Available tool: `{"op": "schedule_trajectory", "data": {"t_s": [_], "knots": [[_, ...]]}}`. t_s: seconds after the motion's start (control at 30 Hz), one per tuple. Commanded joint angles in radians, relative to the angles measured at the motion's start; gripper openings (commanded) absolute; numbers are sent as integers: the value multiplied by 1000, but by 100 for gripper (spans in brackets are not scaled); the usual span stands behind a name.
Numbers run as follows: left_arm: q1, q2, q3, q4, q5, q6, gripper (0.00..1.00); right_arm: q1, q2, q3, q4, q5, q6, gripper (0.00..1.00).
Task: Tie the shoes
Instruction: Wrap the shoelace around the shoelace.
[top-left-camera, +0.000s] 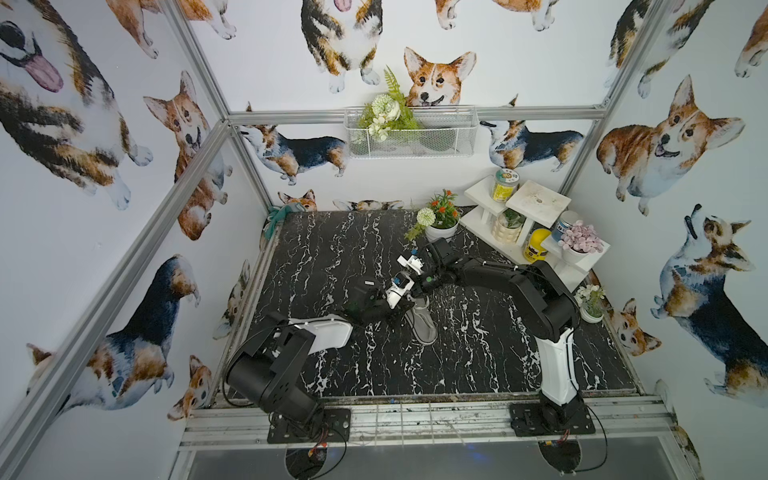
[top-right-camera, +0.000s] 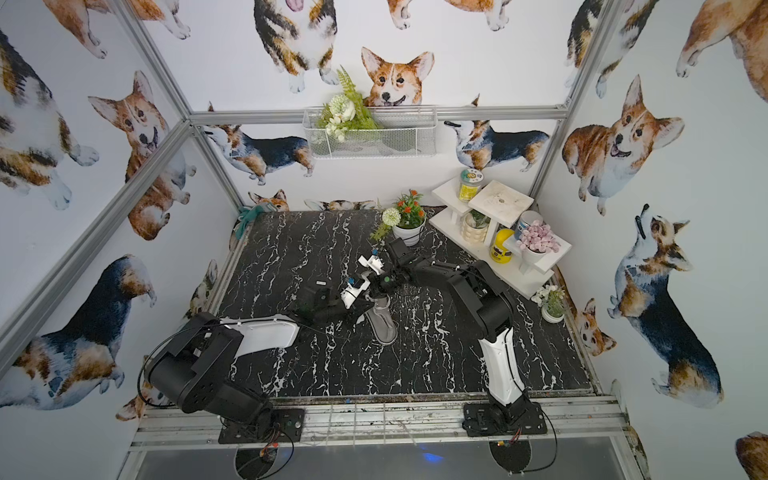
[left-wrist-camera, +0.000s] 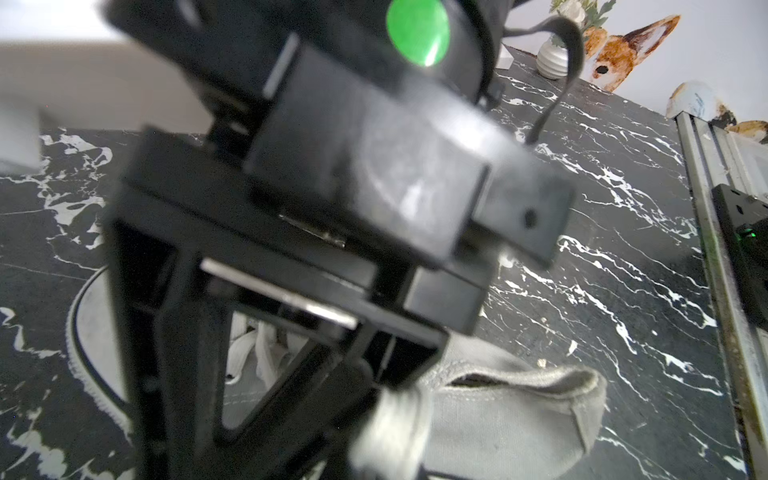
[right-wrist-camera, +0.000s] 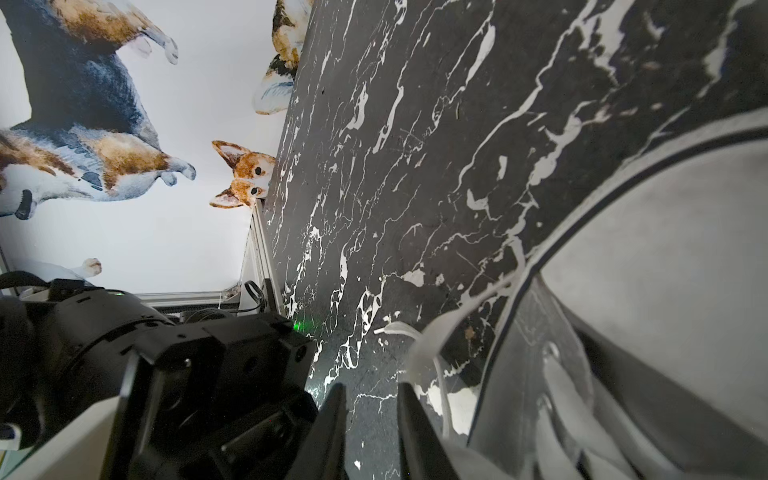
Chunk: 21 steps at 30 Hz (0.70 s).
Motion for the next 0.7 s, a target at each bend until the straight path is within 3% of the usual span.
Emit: {"op": "schedule_trajectory", "data": {"t_s": [0.0,0.3,0.43,0.67], "knots": [[2,-3,2,23,3,4,0,-1,-9,5,-21,-4,-6,34],[5,12,5,36,21,-24,0,-64,-62,-32,75,15,73,37],[10,21,14,28,31,-34,0,-133,-143,-122,183,32,139,38],[19,31,29,19,52,-58,0,-185,-305,-355,370,66,142,42]]}}
